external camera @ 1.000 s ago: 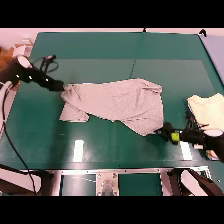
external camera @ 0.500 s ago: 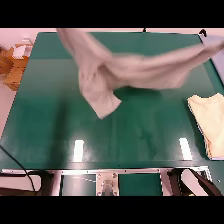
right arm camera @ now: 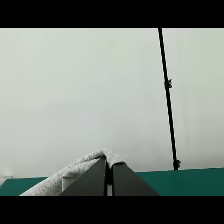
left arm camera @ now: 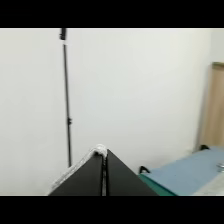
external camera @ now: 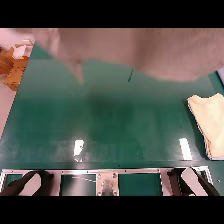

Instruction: Fold the shirts.

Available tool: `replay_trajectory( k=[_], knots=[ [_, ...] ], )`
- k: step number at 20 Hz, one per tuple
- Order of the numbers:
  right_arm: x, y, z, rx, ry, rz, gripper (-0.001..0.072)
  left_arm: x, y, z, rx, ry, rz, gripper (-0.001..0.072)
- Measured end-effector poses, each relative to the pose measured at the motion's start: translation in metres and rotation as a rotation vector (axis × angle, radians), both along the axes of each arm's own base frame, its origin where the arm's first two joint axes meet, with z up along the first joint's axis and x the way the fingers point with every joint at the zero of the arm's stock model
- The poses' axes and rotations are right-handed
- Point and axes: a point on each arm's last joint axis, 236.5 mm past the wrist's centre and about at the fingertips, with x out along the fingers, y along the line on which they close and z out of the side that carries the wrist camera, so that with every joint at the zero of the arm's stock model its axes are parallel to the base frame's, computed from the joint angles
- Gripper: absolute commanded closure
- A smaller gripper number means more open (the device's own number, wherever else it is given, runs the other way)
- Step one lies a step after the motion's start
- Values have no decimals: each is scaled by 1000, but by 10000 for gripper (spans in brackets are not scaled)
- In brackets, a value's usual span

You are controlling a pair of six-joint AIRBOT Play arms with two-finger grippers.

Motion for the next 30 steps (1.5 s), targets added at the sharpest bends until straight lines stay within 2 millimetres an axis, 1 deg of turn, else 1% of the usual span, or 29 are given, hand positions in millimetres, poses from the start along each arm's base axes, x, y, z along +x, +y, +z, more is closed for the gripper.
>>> replay_trajectory(
  k=[1, 2, 3, 4, 5, 6, 7, 8, 10, 11, 13, 14, 16, 17, 18, 19, 20, 22, 24, 26, 28, 30],
  knots=[
    [0, 0, 0, -1, 1, -3, 701, -4, 9, -1, -2, 15, 72, 686],
    [2, -3, -3, 7, 10, -4, 701, -4, 20, -7, -5, 45, 141, 686],
    [6, -6, -11, 21, 32, -2, 701, 0, 28, -18, -7, 92, 184, 686],
    [12, -9, -20, 40, 59, 8, 701, 9, 36, -35, -13, 157, 210, 685],
    [19, -11, -33, 65, 92, 28, 701, 21, 42, -55, -24, 232, 213, 685],
    [30, -11, -51, 93, 136, 63, 701, 37, 47, -80, -37, 321, 205, 685],
    [44, -9, -74, 125, 188, 106, 701, 54, 51, -107, -55, 408, 185, 685],
    [58, -7, -98, 159, 237, 142, 701, 74, 53, -138, -79, 502, 151, 685],
    [95, -3, -162, 243, 352, 197, 701, 113, 58, -206, -125, 669, 83, 685],
    [114, -3, -198, 286, 410, 207, 701, 133, 60, -239, -149, 735, 59, 685],
    [155, -6, -283, 375, 536, 190, 701, 178, 60, -313, -188, 858, 24, 685],
    [174, -9, -326, 413, 599, 171, 701, 202, 60, -354, -203, 921, 17, 685],
    [205, -15, -401, 463, 713, 137, 700, 243, 59, -427, -234, 1023, 15, 685],
    [219, -16, -437, 491, 765, 130, 700, 261, 59, -457, -256, 1057, 18, 685],
    [230, -17, -467, 513, 812, 128, 700, 279, 60, -484, -279, 1085, 22, 686],
    [243, -17, -494, 537, 851, 129, 701, 296, 62, -502, -307, 1092, 26, 685],
    [255, -18, -513, 557, 876, 134, 701, 311, 64, -513, -327, 1088, 31, 685],
    [276, -18, -539, 574, 908, 152, 701, 336, 69, -526, -346, 1068, 44, 686],
    [295, -19, -546, 581, 907, 173, 701, 356, 76, -524, -355, 1033, 61, 686],
    [305, -18, -549, 580, 911, 199, 701, 365, 83, -527, -338, 1019, 81, 686],
    [304, -12, -551, 571, 935, 237, 702, 365, 90, -536, -304, 1044, 98, 686],
    [295, -7, -558, 538, 983, 275, 702, 355, 95, -552, -245, 1106, 101, 686]
  ],
)
